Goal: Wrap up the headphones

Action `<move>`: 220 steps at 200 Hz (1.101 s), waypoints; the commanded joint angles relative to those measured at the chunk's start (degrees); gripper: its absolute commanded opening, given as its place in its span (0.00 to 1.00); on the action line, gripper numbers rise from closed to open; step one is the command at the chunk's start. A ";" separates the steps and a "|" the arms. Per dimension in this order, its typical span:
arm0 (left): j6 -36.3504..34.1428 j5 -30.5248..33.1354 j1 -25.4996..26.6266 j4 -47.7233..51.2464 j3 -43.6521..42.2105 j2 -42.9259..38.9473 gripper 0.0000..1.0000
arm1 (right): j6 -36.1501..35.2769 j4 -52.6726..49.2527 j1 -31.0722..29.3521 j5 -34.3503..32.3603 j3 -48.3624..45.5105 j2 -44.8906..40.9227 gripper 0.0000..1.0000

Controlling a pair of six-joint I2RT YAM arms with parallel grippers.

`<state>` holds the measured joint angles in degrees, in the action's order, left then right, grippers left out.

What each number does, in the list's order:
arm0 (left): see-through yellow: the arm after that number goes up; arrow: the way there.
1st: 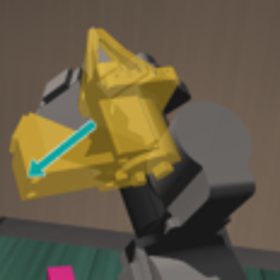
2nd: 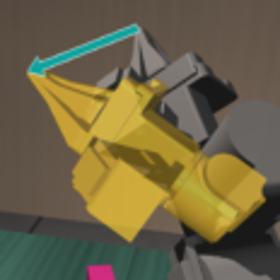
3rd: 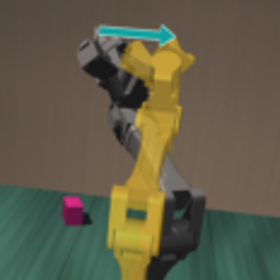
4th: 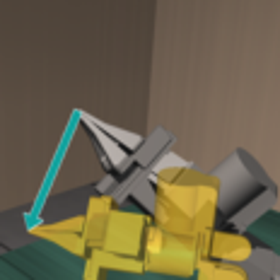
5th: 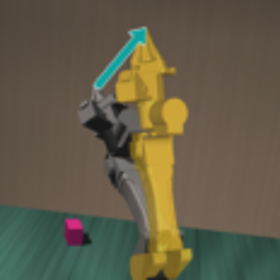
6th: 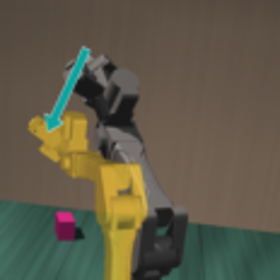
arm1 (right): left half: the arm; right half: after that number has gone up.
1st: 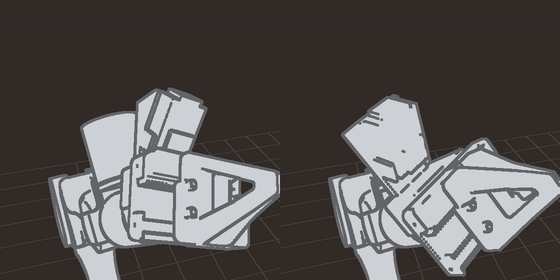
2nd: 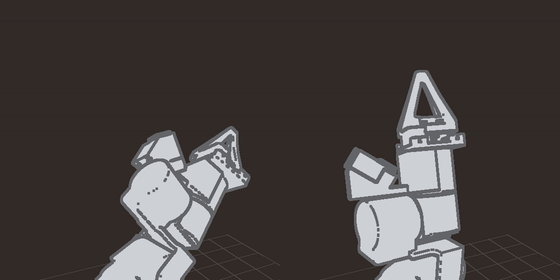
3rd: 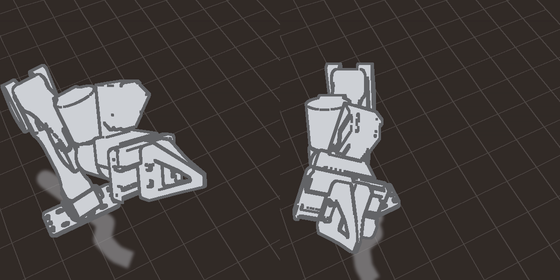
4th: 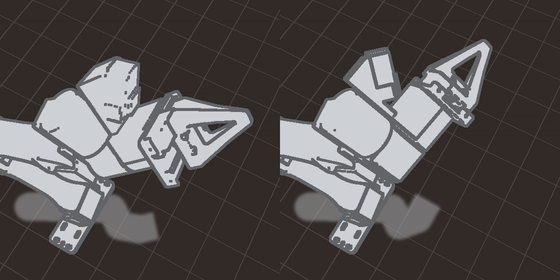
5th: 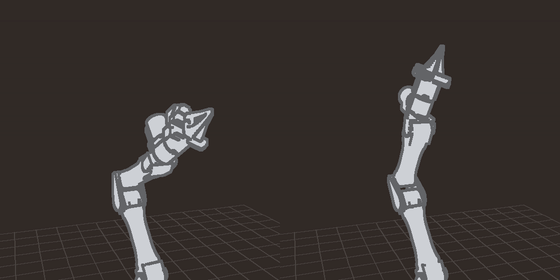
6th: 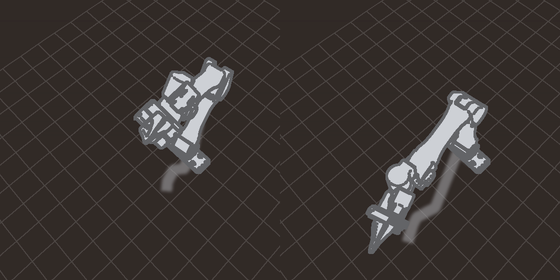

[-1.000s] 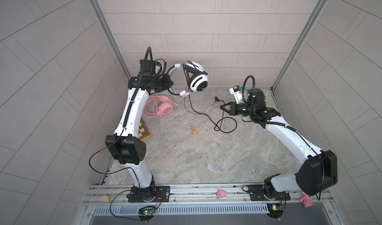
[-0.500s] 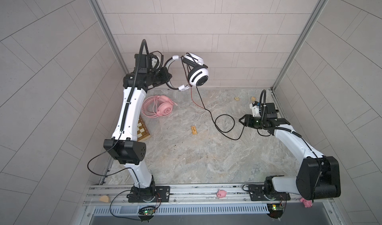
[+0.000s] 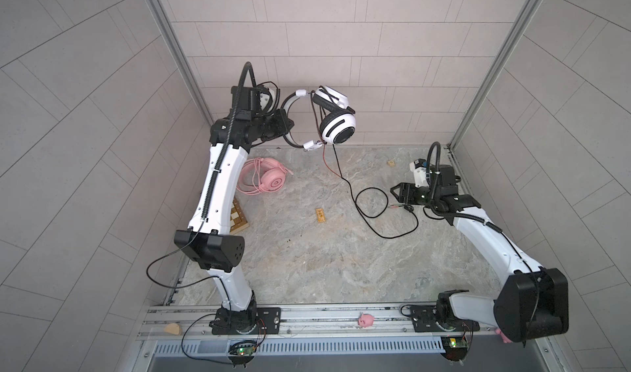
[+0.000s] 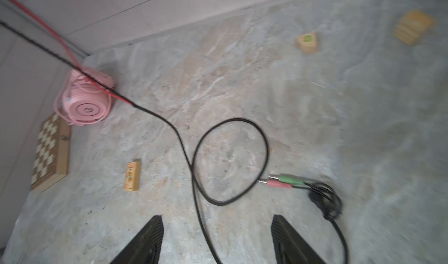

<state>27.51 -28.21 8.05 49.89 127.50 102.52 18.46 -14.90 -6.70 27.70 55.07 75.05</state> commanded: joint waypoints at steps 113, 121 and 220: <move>0.44 -1.94 1.12 1.90 2.00 -0.48 0.00 | -1.07 29.84 -14.99 8.74 21.95 45.37 0.63; 0.44 -2.01 1.20 1.95 2.11 -0.40 0.00 | -0.53 30.07 -14.98 9.59 22.53 46.48 0.58; 0.48 -2.17 1.09 3.48 4.59 -1.14 0.00 | 1.30 31.16 -13.64 9.95 27.01 50.11 0.61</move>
<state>26.98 -28.36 8.93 54.98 129.51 102.67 19.42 16.14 -20.56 36.51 78.48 123.59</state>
